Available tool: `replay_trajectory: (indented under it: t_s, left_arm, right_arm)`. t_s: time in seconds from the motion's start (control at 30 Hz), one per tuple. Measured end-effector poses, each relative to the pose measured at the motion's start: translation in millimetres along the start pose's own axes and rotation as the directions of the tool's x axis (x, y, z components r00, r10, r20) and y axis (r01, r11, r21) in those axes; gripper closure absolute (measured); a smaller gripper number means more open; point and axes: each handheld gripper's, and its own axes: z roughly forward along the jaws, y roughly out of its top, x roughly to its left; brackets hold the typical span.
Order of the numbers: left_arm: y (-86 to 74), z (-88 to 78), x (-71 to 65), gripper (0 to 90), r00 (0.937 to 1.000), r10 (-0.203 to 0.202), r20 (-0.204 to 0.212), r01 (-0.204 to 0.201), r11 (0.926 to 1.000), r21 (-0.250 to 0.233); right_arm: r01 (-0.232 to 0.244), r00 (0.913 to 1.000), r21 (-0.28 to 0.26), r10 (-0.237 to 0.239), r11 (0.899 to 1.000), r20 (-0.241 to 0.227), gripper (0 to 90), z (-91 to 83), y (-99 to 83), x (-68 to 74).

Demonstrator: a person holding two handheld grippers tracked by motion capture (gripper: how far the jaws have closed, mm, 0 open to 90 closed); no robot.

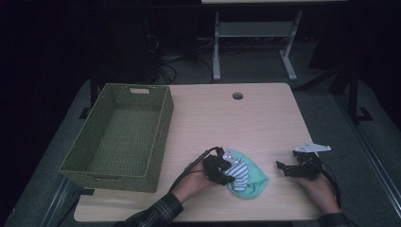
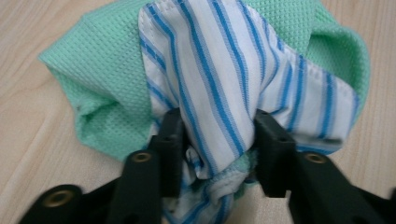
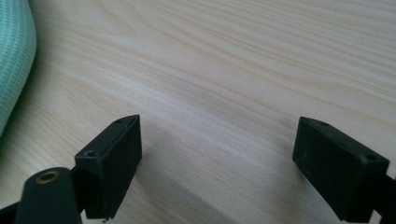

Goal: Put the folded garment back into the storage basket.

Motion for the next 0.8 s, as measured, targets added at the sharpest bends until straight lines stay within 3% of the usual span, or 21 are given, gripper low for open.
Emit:
replay_trajectory:
  t_s: [0.2,0.33,0.43,0.67,0.8]
  left_arm:
    - [2.0,-0.1,-0.2,71.6,0.9999,-0.012,0.007,0.012,0.9999,0.013]
    - [2.5,-0.8,1.9,72.5,0.9998,-0.012,0.018,0.012,0.9998,0.017]
    - [2.4,-2.6,4.2,73.0,0.9987,-0.037,0.034,0.037,0.9993,-0.002]
    - [7.8,-14.4,7.2,73.0,0.9986,-0.027,0.045,0.027,0.9996,-0.008]
    - [10.2,-20.6,9.5,73.0,0.9978,-0.044,0.049,0.045,0.9986,-0.028]
  right_arm:
    - [0.002,1.0000,-0.001,-0.002,1.000,0.000,15.3,0.1,0.0,-0.1]
    - [0.002,1.0000,-0.001,-0.002,1.000,0.000,15.4,0.1,0.0,-0.2]
    - [0.001,1.0000,-0.001,-0.001,1.000,0.000,15.4,0.0,0.1,-0.1]
    - [0.001,1.0000,-0.001,-0.001,1.000,0.000,15.3,0.0,0.1,-0.1]
    - [0.001,1.0000,-0.001,-0.001,1.000,0.000,15.4,0.0,0.1,-0.1]
